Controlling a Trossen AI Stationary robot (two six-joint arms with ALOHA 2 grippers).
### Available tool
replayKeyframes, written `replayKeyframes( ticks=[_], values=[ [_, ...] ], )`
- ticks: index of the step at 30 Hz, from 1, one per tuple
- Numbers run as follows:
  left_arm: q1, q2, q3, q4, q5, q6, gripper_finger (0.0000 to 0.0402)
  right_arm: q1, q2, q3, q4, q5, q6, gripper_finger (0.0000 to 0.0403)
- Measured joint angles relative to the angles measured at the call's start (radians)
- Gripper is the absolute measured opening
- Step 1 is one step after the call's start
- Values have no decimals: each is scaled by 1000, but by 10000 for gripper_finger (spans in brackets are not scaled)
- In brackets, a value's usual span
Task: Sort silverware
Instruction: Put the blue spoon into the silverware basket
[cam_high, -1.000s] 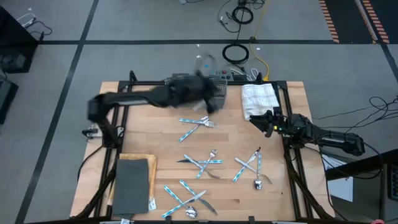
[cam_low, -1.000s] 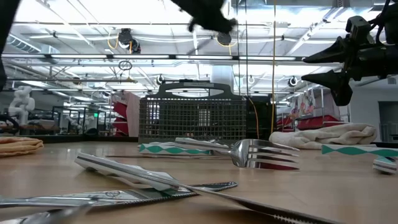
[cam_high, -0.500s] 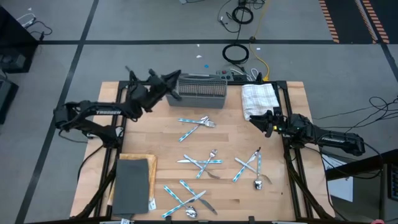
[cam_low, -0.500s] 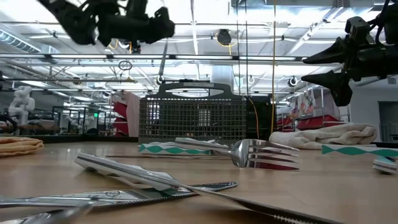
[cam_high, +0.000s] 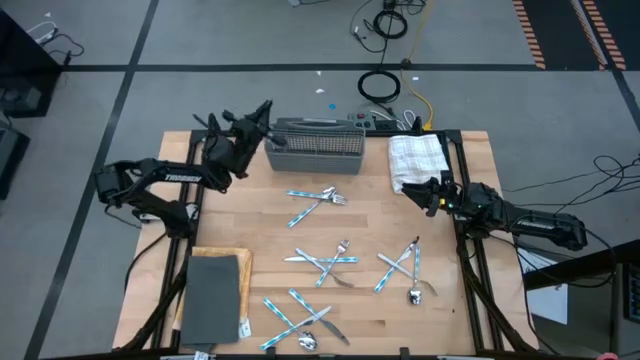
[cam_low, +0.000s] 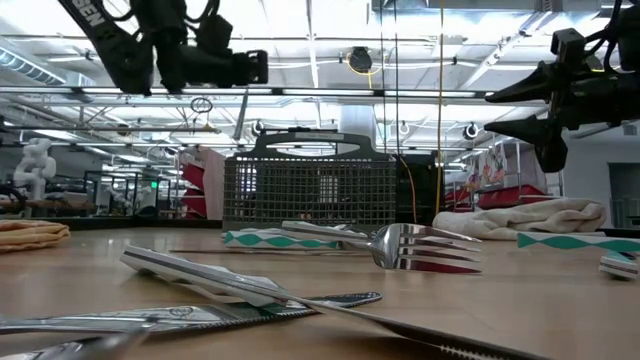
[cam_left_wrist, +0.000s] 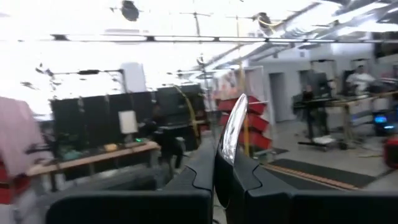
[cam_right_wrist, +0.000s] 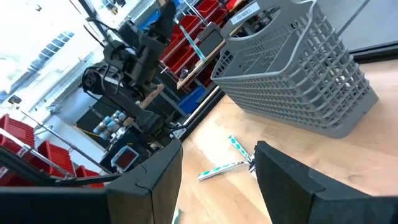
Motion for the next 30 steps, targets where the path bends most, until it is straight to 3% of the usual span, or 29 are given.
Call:
replayKeyframes(
  ticks=[4, 9, 18, 24, 30],
  values=[
    [49, 19, -38, -2, 47, -105, 9, 0, 0, 0, 0, 1, 29, 187],
    [62, 95, -59, 131, 100, -111, 9, 0, 0, 0, 0, 3, 54, 187],
    [63, 291, -60, 310, 94, -140, 9, 0, 0, 0, 1, 4, 108, 187],
    [66, 387, -59, 310, 90, -216, 9, 0, 0, -1, 1, 4, 118, 187],
    [51, 381, -59, 314, 100, -215, 24, 0, 0, -1, 2, 8, 98, 187]
  ],
)
